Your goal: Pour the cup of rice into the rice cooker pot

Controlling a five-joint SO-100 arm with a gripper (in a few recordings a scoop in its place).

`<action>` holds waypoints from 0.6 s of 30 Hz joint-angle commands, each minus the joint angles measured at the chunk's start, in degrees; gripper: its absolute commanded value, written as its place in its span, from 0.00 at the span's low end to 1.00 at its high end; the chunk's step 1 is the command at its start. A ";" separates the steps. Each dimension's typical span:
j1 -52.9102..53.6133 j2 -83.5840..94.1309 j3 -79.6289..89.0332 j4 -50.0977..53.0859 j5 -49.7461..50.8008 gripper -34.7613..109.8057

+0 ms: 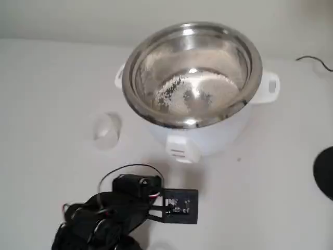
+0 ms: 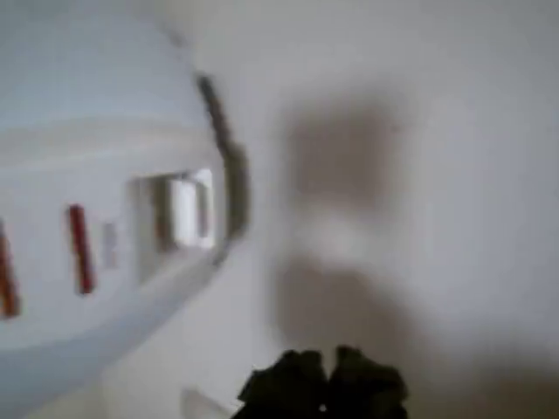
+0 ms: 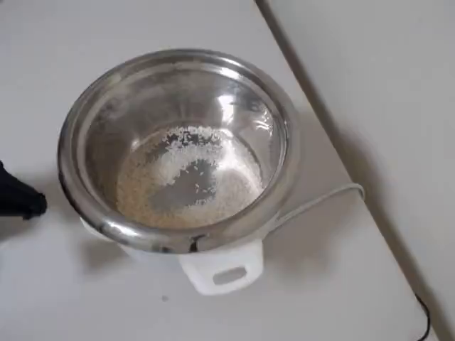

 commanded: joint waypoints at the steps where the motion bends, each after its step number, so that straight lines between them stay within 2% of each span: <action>1: 0.79 -0.26 3.52 0.00 2.55 0.24; 18: 1.93 -0.35 3.52 -0.18 3.78 0.24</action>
